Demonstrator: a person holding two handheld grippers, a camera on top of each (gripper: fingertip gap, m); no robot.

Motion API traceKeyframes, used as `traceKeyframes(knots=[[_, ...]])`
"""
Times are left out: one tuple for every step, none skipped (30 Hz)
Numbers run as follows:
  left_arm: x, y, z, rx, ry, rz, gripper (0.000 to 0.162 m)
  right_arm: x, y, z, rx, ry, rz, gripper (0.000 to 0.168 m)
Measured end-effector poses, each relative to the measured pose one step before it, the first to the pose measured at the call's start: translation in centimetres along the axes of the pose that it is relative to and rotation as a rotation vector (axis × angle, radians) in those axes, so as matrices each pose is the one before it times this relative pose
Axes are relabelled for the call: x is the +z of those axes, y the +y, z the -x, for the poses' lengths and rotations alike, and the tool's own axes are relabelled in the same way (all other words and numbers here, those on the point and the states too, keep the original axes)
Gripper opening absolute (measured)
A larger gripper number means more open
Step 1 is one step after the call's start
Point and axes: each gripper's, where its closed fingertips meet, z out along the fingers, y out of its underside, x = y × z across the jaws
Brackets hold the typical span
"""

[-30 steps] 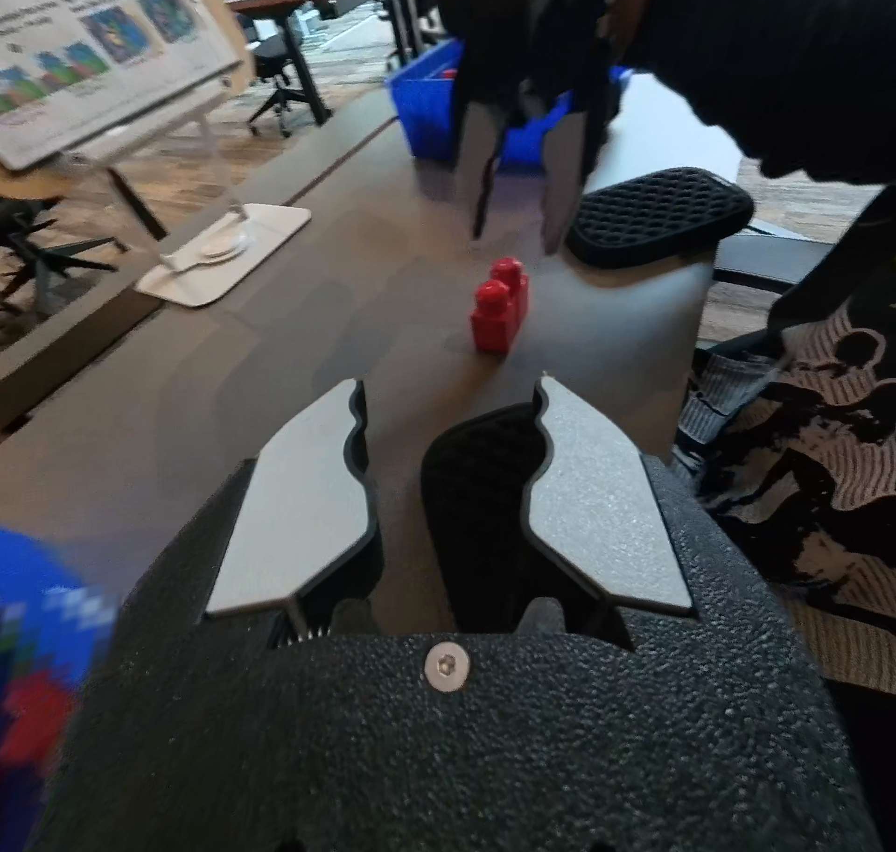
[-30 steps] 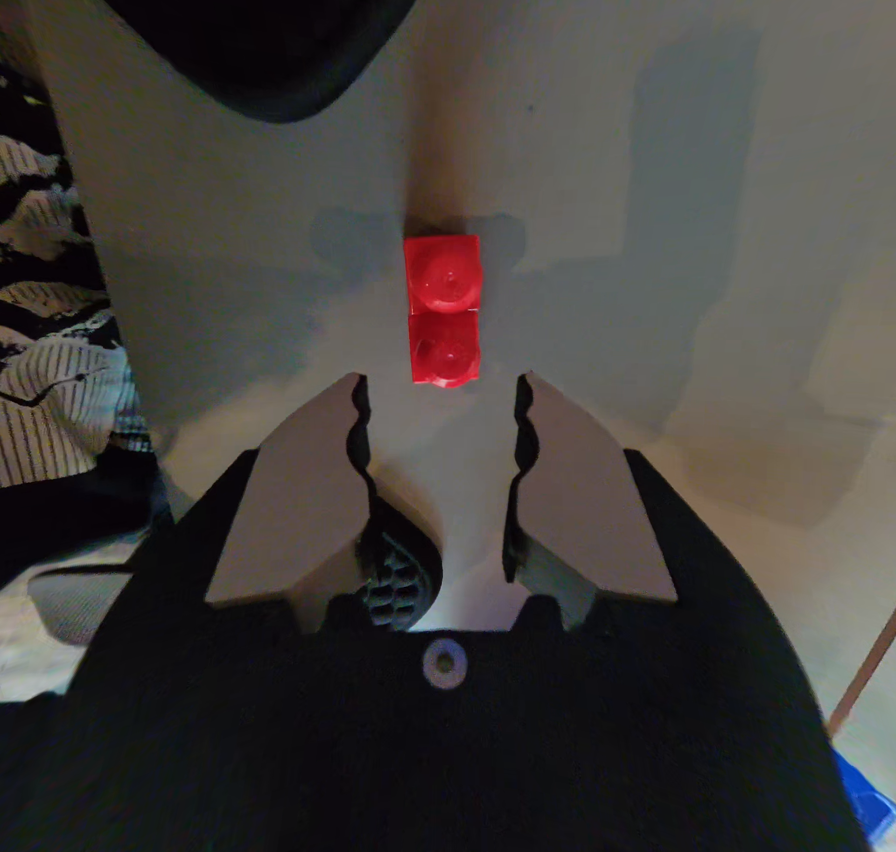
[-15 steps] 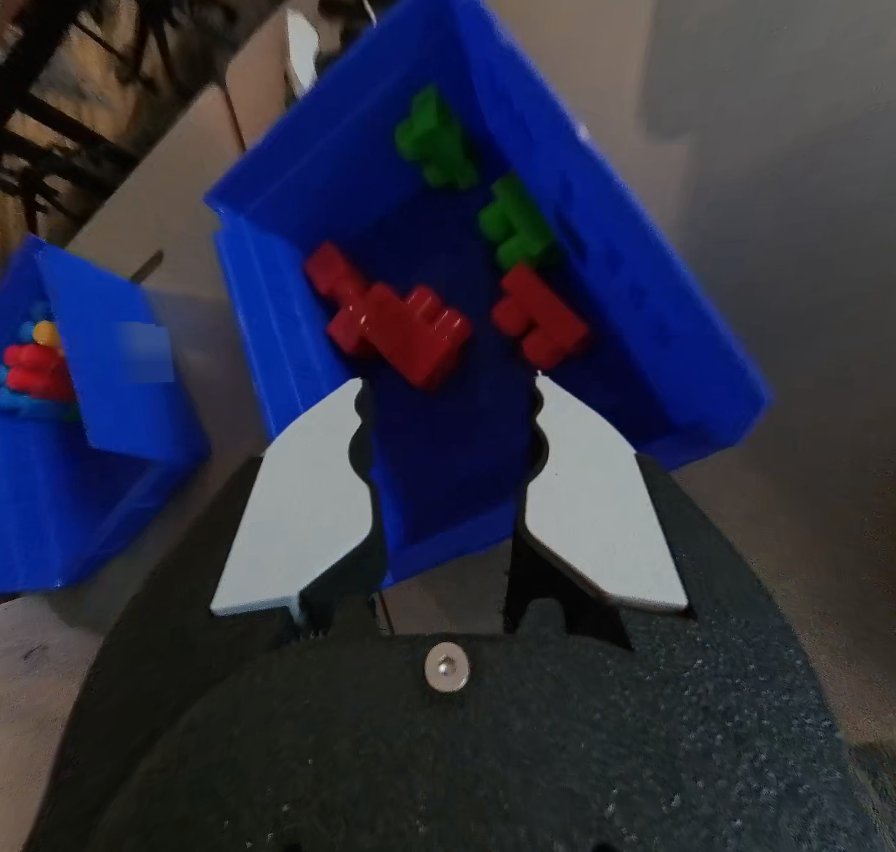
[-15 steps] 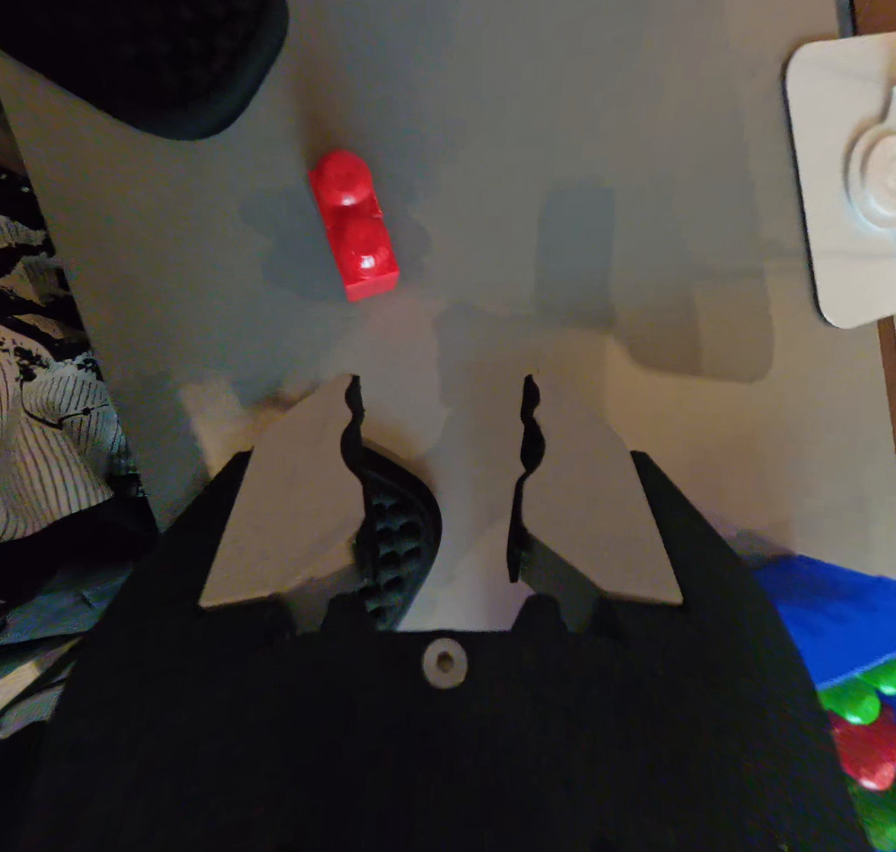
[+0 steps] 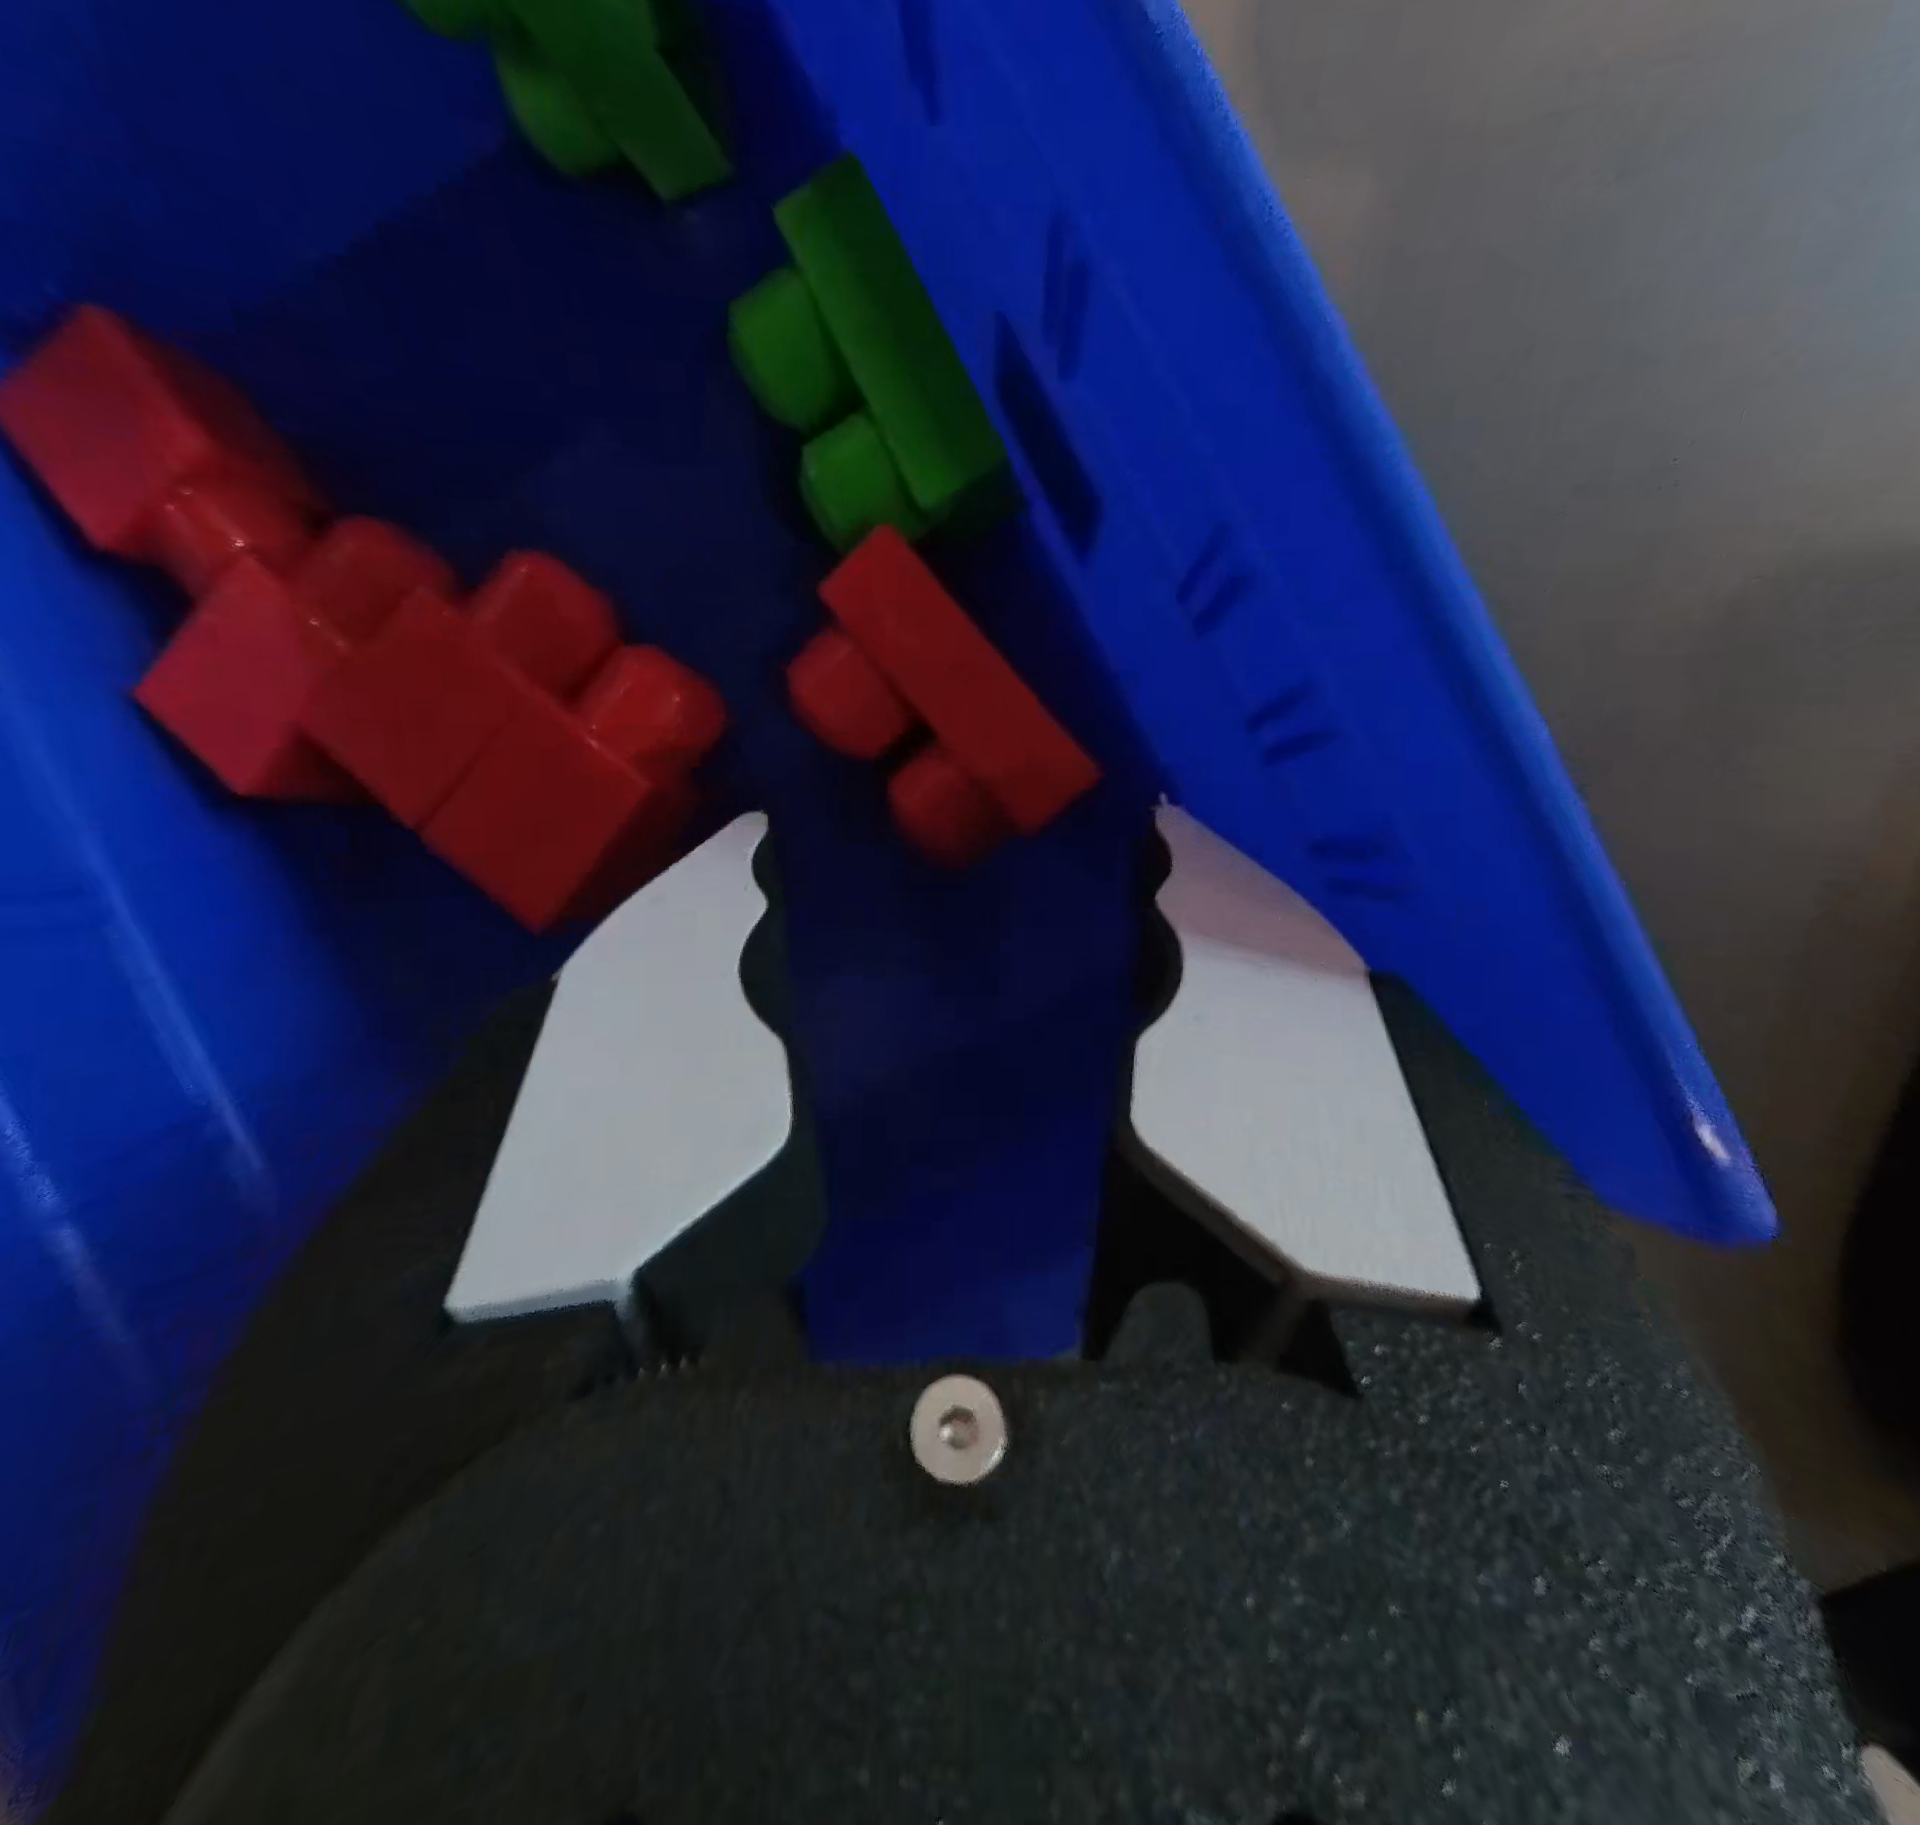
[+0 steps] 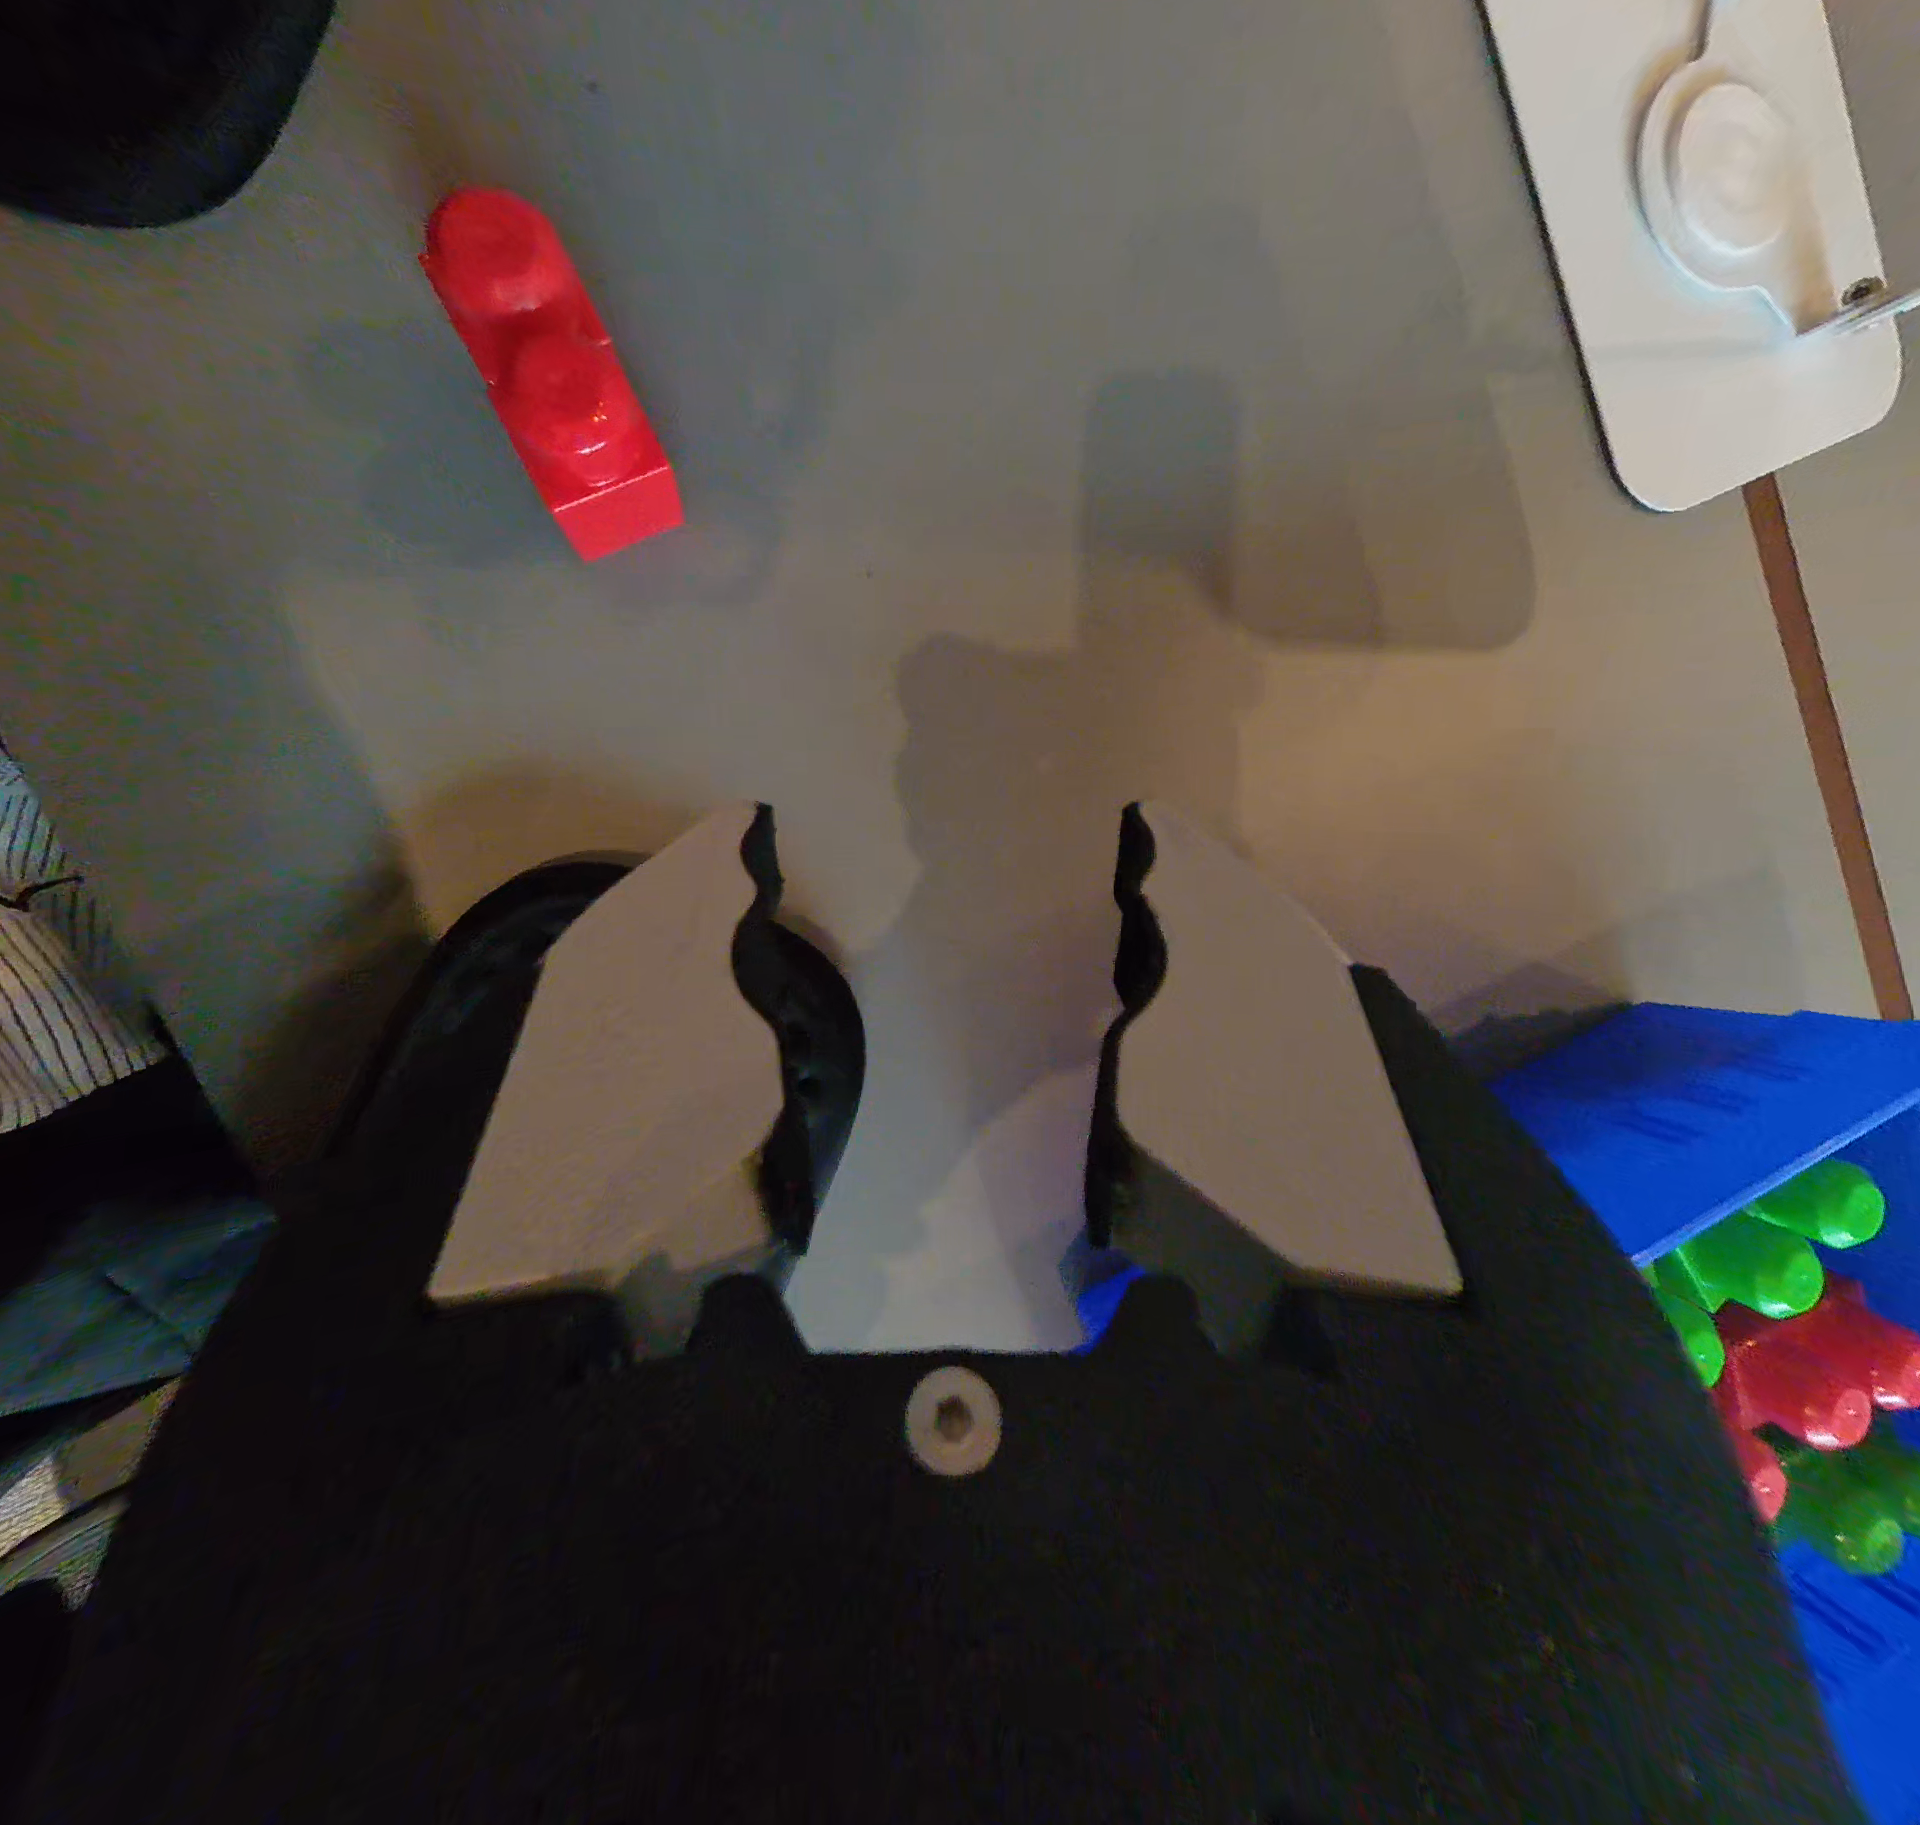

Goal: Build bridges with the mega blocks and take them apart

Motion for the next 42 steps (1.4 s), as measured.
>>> traceKeyframes(knots=[[0.281,-0.162,-0.188,-0.0178,0.0104,-0.0085,0.065,0.025,-0.096,0.010,-0.0026,-0.0007,-0.0051,0.062],[0.249,-0.141,-0.109,-0.0191,0.0057,-0.0071,0.065,0.043,-0.030,0.053,-0.0018,-0.0022,-0.0011,0.062],[0.264,-0.038,0.013,-0.0146,-0.0025,0.0008,0.065,0.054,0.030,0.038,-0.0034,-0.0008,0.0028,0.062],[0.278,0.037,0.125,-0.0110,-0.0105,0.0052,0.065,0.061,0.096,0.007,-0.0048,0.0013,0.0049,0.062],[0.291,0.077,0.167,-0.0127,-0.0129,0.0078,0.065,0.048,0.105,-0.002,-0.0041,0.0011,0.0048,0.062],[0.318,0.105,0.059,-0.0114,-0.0077,0.0106,0.065,0.039,0.065,0.019,-0.0030,-0.0013,0.0012,0.062],[0.330,0.148,-0.075,-0.0054,-0.0018,0.0125,0.065,0.019,0.022,0.046,-0.0017,-0.0040,-0.0030,0.062],[0.356,0.168,-0.108,0.0002,-0.0022,0.0147,0.065,0.003,0.022,0.005,0.0000,-0.0025,-0.0047,0.062],[0.392,0.288,0.001,0.0055,-0.0116,0.0227,0.066,-0.009,0.052,-0.045,0.0019,0.0010,-0.0031,0.062],[0.429,0.339,0.158,0.0089,-0.0218,0.0271,0.065,-0.003,0.056,-0.099,0.0023,0.0032,-0.0017,0.062],[0.325,0.063,0.002,0.0016,-0.0091,0.0093,0.062,0.009,0.064,-0.062,0.0009,0.0016,-0.0018,0.062],[0.148,-0.161,-0.122,-0.0062,0.0060,-0.0066,0.054,0.012,0.046,-0.009,-0.0006,-0.0012,-0.0022,0.062],[0.066,-0.070,-0.094,0.0010,0.0057,-0.0025,0.052,0.017,0.031,0.006,-0.0005,-0.0012,-0.0021,0.062],[-0.005,-0.021,-0.002,0.0062,0.0007,-0.0001,0.051,0.012,0.015,0.005,-0.0007,-0.0003,-0.0017,0.062],[-0.052,0.035,0.140,0.0043,-0.0075,0.0024,0.052,0.021,0.008,0.031,-0.0020,-0.0010,-0.0010,0.062],[-0.093,0.068,0.314,0.0063,-0.0199,0.0025,0.051,0.006,0.004,0.053,-0.0032,-0.0019,-0.0009,0.062],[-0.177,0.059,0.429,0.0107,-0.0275,-0.0036,0.051,0.016,-0.003,0.068,-0.0043,-0.0020,-0.0012,0.062],[-0.322,-0.055,0.339,0.0087,-0.0204,-0.0157,0.051,0.023,-0.038,0.069,-0.0044,-0.0015,-0.0016,0.062],[-0.476,-0.177,0.184,-0.0001,-0.0084,-0.0248,0.051,0.041,-0.044,0.080,-0.0042,-0.0026,-0.0014,0.062],[-0.633,-0.265,0.160,-0.0038,-0.0065,-0.0311,0.051,0.043,-0.069,0.107,-0.0041,-0.0041,-0.0011,0.062],[-0.778,-0.360,0.208,0.0013,-0.0116,-0.0337,0.051,0.063,-0.125,0.118,-0.0048,-0.0049,-0.0026,0.062],[-0.902,-0.452,0.207,0.0091,-0.0174,-0.0355,0.051,0.088,-0.239,0.148,-0.0061,-0.0067,-0.0070,0.062],[-1.036,-0.633,0.144,0.0168,-0.0179,-0.0414,0.051,0.105,-0.360,0.166,-0.0072,-0.0098,-0.0108,0.062],[-1.137,-0.866,-0.009,0.0175,-0.0143,-0.0491,0.051,0.119,-0.422,0.217,-0.0073,-0.0131,-0.0120,0.062],[-1.192,-1.115,-0.213,0.0193,-0.0077,-0.0558,0.051,0.117,-0.502,0.198,-0.0079,-0.0136,-0.0136,0.062],[-1.202,-1.338,-0.447,0.0236,-0.0006,-0.0611,0.051,0.134,-0.646,0.219,-0.0092,-0.0161,-0.0194,0.062],[-1.133,-1.471,-0.648,0.0253,0.0032,-0.0610,0.051,0.143,-0.764,0.272,-0.0082,-0.0221,-0.0251,0.062],[-1.013,-1.521,-0.850,0.0276,0.0078,-0.0550,0.051,0.161,-0.916,0.247,-0.0043,-0.0239,-0.0320,0.062],[-0.848,-1.581,-1.014,0.0342,0.0106,-0.0538,0.051,0.197,-1.048,0.222,-0.0010,-0.0244,-0.0361,0.062],[-0.666,-1.567,-1.162,0.0355,0.0131,-0.0501,0.051,0.225,-1.121,0.170,-0.0005,-0.0238,-0.0380,0.061],[-0.459,-1.493,-1.285,0.0342,0.0175,-0.0411,0.051,0.253,-1.175,0.076,0.0013,-0.0194,-0.0372,0.061],[-0.258,-1.406,-1.376,0.0383,0.0185,-0.0363,0.051,0.258,-1.198,-0.026,0.0036,-0.0137,-0.0359,0.062],[-0.067,-1.328,-1.468,0.0408,0.0197,-0.0324,0.051,0.299,-1.233,-0.059,0.0059,-0.0130,-0.0353,0.062],[0.097,-1.212,-1.539,0.0387,0.0242,-0.0260,0.051,0.336,-1.177,-0.007,0.0092,-0.0161,-0.0298,0.062],[0.243,-1.122,-1.561,0.0363,0.0253,-0.0240,0.051,0.358,-1.150,-0.008,0.0101,-0.0150,-0.0278,0.062],[0.367,-1.029,-1.555,0.0340,0.0277,-0.0209,0.050,0.379,-1.095,-0.004,0.0091,-0.0136,-0.0254,0.062],[0.464,-0.934,-1.498,0.0318,0.0285,-0.0181,0.050,0.398,-1.018,0.040,0.0079,-0.0156,-0.0203,0.062],[0.521,-0.814,-1.379,0.0296,0.0277,-0.0142,0.050,0.418,-0.933,0.057,0.0103,-0.0153,-0.0172,0.062],[0.576,-0.690,-1.239,0.0246,0.0252,-0.0104,0.050,0.430,-0.779,0.175,0.0118,-0.0212,-0.0086,0.062],[0.584,-0.592,-1.070,0.0221,0.0225,-0.0082,0.050,0.413,-0.628,0.234,0.0110,-0.0255,-0.0006,0.063],[0.565,-0.476,-0.945,0.0221,0.0200,-0.0049,0.051,0.378,-0.526,0.205,0.0111,-0.0237,0.0020,0.064],[0.521,-0.402,-0.767,0.0205,0.0135,-0.0029,0.051,0.346,-0.443,0.120,0.0149,-0.0221,0.0035,0.065]])
